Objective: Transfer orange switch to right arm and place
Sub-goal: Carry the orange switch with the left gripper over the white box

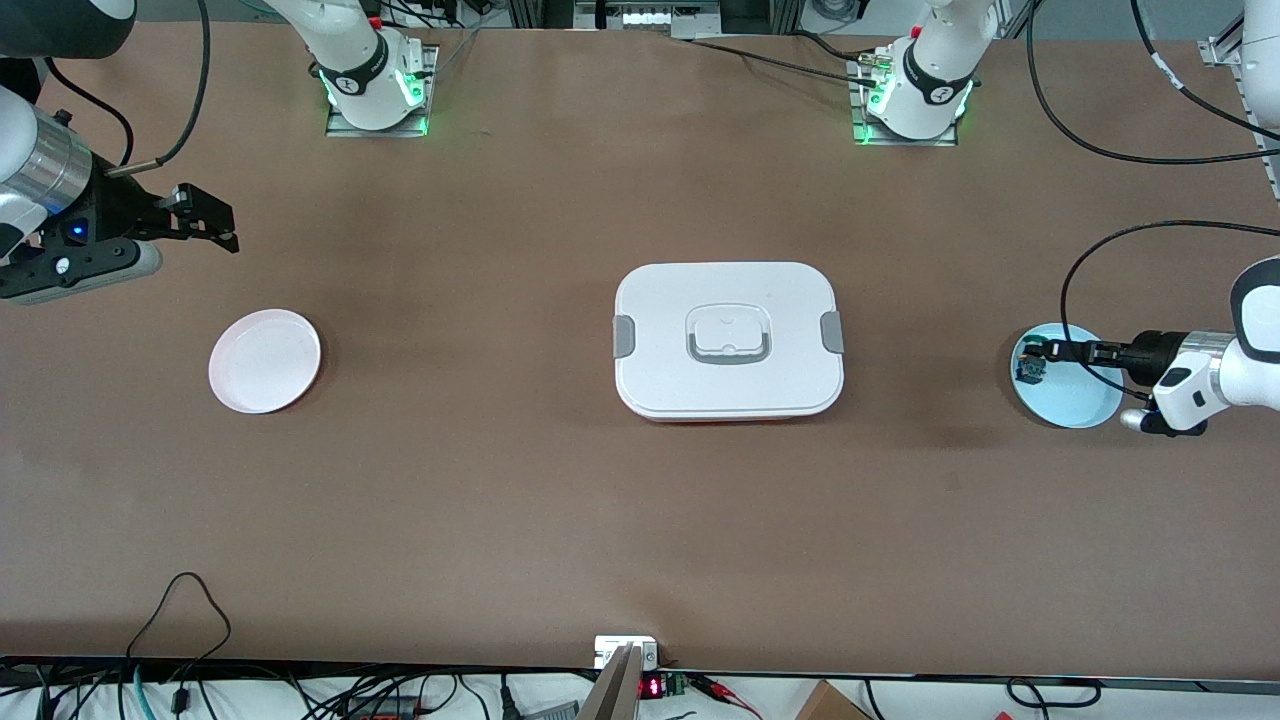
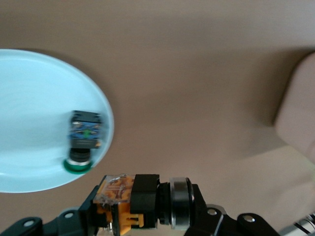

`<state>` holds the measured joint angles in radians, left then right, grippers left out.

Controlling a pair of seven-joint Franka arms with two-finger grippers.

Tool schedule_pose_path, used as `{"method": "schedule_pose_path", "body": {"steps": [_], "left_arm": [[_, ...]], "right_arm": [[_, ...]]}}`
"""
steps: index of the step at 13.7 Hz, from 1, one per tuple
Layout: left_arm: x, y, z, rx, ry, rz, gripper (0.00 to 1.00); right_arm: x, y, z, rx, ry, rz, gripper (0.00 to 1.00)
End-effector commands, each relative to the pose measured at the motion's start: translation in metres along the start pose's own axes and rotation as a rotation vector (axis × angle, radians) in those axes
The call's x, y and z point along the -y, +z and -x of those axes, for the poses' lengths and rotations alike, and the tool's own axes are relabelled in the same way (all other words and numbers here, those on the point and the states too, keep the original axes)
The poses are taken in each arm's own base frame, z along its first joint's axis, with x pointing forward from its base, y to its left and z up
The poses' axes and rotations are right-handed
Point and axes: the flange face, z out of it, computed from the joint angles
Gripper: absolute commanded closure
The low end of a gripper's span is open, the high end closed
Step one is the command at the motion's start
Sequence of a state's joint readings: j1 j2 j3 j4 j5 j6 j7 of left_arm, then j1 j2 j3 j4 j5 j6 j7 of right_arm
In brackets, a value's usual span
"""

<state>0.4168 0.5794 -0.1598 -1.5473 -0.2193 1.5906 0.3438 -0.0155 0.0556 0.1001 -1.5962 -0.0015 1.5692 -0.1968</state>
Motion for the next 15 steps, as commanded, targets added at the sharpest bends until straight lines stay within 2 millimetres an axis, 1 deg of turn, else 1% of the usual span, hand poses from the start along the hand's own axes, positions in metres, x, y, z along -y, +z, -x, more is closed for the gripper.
{"method": "schedule_pose_path", "body": {"steps": [1,2,3,4,6,8,10,11,12,14,15], "left_arm": [[-0.053,-0.006,-0.001,0.023,0.086,0.163,0.73],[-0.087,-0.011,-0.004,0.021,0.145,0.172,0.75],[-0.115,-0.011,-0.007,0.023,0.199,0.184,0.75],[-0.141,-0.011,-0.008,0.018,0.242,0.237,0.75],[-0.174,-0.010,-0.006,0.027,0.281,0.385,0.75],[-0.208,-0.008,-0.008,0.016,0.332,0.500,0.76],[-0.245,-0.002,-0.011,0.016,0.370,0.611,0.78],[-0.267,0.002,-0.011,0.016,0.401,0.653,0.79],[-0.281,0.005,-0.012,-0.006,0.453,0.664,0.79],[-0.315,0.015,-0.013,-0.098,0.668,0.690,0.79],[-0.322,0.017,-0.016,-0.158,0.767,0.685,0.79]], "right_arm": [[0.000,-0.002,0.002,-0.012,0.010,-0.015,0.00],[0.000,-0.002,0.002,-0.012,0.010,-0.016,0.00],[0.000,-0.002,0.002,-0.011,0.010,-0.016,0.00],[0.000,-0.002,0.002,-0.012,0.010,-0.016,0.00],[0.000,-0.002,0.002,-0.011,0.010,-0.016,0.00],[0.000,-0.002,0.002,-0.011,0.010,-0.016,0.00],[0.000,-0.002,0.002,-0.011,0.010,-0.016,0.00],[0.000,-0.003,0.002,-0.014,0.008,-0.014,0.00],[0.000,-0.003,0.002,-0.014,0.007,-0.014,0.00],[-0.003,0.000,-0.001,-0.012,0.007,-0.006,0.00],[-0.004,0.002,-0.004,-0.015,0.007,-0.007,0.00]]}}
